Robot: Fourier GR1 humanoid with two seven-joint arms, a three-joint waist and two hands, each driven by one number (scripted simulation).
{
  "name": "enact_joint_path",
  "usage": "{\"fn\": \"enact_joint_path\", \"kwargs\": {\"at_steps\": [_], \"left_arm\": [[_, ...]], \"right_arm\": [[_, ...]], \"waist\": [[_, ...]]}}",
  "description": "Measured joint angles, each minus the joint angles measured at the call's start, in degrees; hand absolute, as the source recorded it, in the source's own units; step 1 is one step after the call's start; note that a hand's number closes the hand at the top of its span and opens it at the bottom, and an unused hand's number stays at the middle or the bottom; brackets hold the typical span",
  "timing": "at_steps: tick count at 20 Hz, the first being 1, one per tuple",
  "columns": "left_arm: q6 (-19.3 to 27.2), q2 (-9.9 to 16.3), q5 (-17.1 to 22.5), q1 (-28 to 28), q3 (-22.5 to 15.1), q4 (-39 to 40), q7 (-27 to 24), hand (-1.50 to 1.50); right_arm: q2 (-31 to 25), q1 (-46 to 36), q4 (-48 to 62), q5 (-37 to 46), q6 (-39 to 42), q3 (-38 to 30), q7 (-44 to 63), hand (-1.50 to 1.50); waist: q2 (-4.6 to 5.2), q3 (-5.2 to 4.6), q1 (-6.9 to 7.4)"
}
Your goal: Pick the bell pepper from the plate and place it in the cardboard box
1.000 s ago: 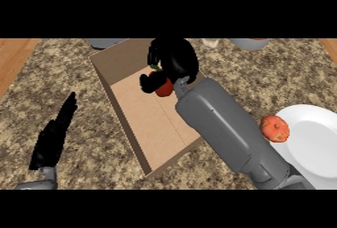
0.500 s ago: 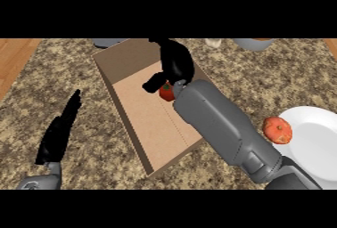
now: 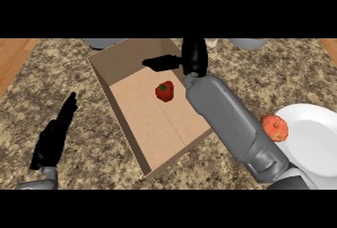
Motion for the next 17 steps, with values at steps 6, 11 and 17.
{"fn": "enact_joint_path", "kwargs": {"at_steps": [6,11,17], "left_arm": [[-0.4,1.0,0.9,-1.0,1.8,0.4,1.0,0.0],[0.2,0.5,0.3,0.3,1.6,0.7,0.3,0.0],[-0.5,0.9,1.0,1.5,2.3,0.3,-0.6,0.0]], "right_arm": [[-4.8,6.1,-5.8,-5.2,-0.1,-7.8,-6.1,-1.5],[-12.2,11.8,-12.5,-8.7,3.4,-13.1,-6.4,-1.5],[-20.4,22.2,-20.4,-14.8,12.9,-19.2,-10.0,-1.5]], "waist": [[-0.37,-0.01,-1.56],[-0.57,-0.03,-2.26],[-0.61,-0.03,-2.34]]}}
